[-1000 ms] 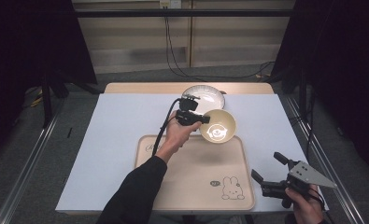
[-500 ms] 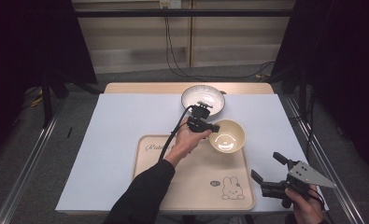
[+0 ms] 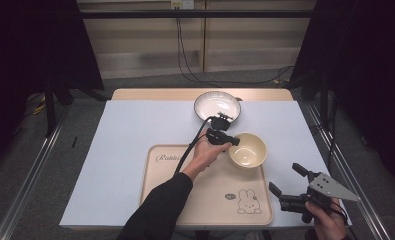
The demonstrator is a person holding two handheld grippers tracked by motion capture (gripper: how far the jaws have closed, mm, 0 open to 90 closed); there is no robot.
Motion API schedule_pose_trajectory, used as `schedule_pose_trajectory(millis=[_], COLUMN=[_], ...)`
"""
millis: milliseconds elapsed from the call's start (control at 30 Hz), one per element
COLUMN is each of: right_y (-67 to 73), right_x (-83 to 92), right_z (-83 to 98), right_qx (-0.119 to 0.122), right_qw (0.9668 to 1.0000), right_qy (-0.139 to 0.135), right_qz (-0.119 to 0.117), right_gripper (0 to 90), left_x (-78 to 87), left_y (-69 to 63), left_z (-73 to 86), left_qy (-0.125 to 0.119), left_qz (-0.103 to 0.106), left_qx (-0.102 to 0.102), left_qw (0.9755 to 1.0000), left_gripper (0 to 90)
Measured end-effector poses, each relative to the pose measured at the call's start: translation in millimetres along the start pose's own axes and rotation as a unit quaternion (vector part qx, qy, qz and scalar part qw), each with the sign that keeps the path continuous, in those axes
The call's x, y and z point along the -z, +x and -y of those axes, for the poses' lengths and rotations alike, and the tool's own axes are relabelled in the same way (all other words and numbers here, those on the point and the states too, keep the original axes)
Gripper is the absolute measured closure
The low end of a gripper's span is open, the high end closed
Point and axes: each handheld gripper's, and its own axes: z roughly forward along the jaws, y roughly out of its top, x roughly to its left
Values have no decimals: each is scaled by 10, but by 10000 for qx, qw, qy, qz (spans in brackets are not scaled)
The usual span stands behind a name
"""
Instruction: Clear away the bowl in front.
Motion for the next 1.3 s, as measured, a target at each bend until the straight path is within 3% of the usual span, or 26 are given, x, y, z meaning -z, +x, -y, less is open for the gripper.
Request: schedule_pose_trajectory(millis=[500,733,967,1033,1133,1300], right_y=[0,1,1,0,-1,0], right_x=[3,-4,2,0,2,0], right_z=[-1,-1,-2,-2,-2,-2], right_qx=[-11,-9,-2,-12,-9,-7], right_qw=[10000,10000,10000,10000,10000,10000], right_qy=[7,-9,4,3,8,5], right_qz=[17,17,17,36,23,29], right_gripper=[4,4,4,4,4,4], left_x=[-56,-53,-58,-52,-54,-4], left_y=[15,6,17,25,19,41], left_z=[-54,-71,-59,-57,-51,-51], left_qy=[153,264,180,208,122,65], left_qz=[-79,-135,-61,-40,-27,43], left_qx=[-18,-195,-153,-244,-117,-216], left_qw=[9999,9994,9997,9995,9999,9997], left_gripper=[820,822,819,819,814,763])
